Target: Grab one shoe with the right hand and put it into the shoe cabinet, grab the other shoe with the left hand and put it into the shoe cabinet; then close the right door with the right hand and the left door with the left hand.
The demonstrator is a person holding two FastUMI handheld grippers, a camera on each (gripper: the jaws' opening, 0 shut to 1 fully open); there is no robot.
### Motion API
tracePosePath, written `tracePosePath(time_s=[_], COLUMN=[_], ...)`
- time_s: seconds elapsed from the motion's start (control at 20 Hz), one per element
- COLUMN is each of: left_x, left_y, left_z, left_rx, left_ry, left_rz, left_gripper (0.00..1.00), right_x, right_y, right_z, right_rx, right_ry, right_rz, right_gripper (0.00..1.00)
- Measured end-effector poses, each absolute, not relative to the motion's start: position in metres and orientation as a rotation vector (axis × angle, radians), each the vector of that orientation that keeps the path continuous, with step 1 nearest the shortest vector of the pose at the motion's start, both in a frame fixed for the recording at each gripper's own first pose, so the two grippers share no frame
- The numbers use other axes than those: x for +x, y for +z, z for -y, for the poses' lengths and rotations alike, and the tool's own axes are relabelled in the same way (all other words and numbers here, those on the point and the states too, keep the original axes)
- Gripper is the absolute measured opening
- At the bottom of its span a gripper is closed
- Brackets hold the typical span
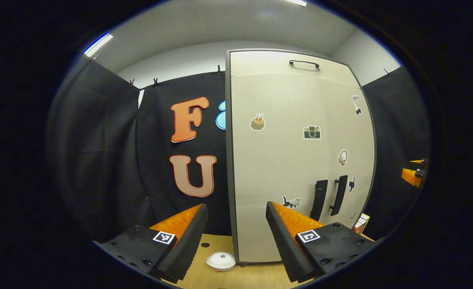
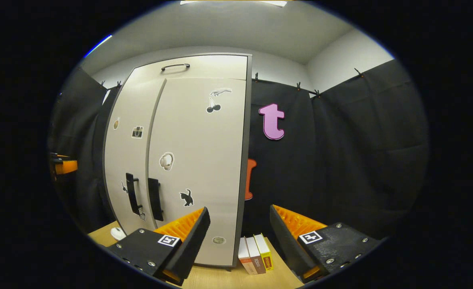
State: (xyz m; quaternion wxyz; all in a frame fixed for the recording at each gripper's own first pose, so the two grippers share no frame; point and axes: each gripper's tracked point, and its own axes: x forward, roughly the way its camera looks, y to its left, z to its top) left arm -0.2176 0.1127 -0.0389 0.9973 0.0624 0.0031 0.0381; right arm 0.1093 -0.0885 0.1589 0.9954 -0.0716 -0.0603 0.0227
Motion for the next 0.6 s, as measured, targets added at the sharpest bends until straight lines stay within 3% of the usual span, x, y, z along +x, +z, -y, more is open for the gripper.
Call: tracePosePath(time_s=[0.6], left_x=[-0.303], left_y=[-0.002], left_z=[-0.193], left_rx=[0.112], left_ry=[0.136], left_rz=[0.041], left_gripper=[0.95], right_x=[0.054], right_y=[0.174], right_z=[0.056], right_rx=[-0.131], right_ry=[0.048], right_rz=[0.164], right_gripper=[0.92])
